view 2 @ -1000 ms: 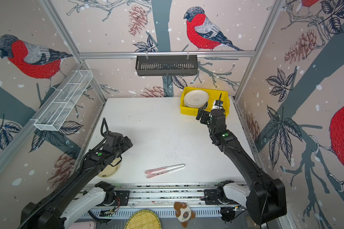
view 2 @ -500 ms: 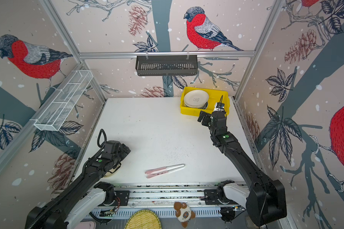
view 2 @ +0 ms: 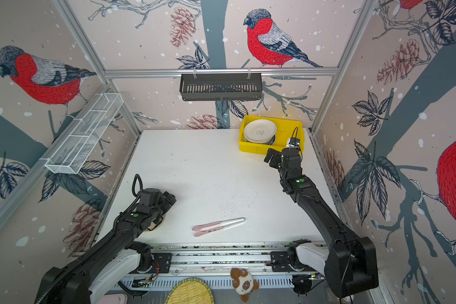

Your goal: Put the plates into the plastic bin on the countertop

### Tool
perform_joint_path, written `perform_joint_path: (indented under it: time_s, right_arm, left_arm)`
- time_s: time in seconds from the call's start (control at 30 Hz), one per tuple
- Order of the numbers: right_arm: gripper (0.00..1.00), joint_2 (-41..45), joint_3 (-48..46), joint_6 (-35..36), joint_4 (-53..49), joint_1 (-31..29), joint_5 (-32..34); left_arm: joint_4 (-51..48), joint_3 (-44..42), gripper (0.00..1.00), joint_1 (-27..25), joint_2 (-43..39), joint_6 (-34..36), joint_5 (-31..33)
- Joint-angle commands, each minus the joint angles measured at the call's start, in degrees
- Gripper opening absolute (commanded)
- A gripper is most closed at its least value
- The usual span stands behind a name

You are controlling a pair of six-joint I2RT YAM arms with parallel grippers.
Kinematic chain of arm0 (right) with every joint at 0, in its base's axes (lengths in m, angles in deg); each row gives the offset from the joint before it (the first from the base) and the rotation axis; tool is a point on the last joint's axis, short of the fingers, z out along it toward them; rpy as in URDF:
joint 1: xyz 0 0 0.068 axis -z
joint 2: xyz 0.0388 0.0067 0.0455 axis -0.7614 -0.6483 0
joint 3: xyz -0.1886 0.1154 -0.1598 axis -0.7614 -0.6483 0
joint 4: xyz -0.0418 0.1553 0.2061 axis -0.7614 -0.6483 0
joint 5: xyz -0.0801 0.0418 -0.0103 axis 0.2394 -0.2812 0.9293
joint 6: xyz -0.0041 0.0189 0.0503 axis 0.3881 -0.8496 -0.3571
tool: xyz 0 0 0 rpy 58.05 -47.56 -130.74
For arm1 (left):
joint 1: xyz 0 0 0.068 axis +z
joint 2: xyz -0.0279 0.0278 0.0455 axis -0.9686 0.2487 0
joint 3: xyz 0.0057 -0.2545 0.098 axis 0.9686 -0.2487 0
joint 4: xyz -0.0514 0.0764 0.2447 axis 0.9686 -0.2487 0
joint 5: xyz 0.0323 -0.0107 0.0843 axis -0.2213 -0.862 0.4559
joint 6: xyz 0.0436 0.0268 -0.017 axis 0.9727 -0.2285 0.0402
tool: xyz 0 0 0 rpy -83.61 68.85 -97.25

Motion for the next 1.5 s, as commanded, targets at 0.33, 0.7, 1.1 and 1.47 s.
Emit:
perform_joint_path:
  time_s: [0.33, 0.7, 1.1, 1.47]
  right_arm:
    - [1.0, -1.6, 0.6, -1.7, -0.6, 0.1, -0.8]
    - [1.0, -0.9, 0.3, -2.2, -0.8, 0.0, -1.3]
    - [1.0, -0.5, 0.4, -1.9, -1.8, 0.3, -0.9]
    - [1.0, -5.0, 1.8, -5.2, 0.4, 1.8, -11.6]
  left_arm:
    - [14.5, -0.9, 0.97, -0.6, 6.6, 2.2, -10.0]
    - [23.1, 9.8, 0.97, -8.3, 22.4, 6.2, -11.8]
    - [28.0, 26.7, 0.97, -15.0, 42.7, 11.1, -18.3]
    - [34.4, 35.0, 0.97, -17.9, 51.4, 12.7, -22.0]
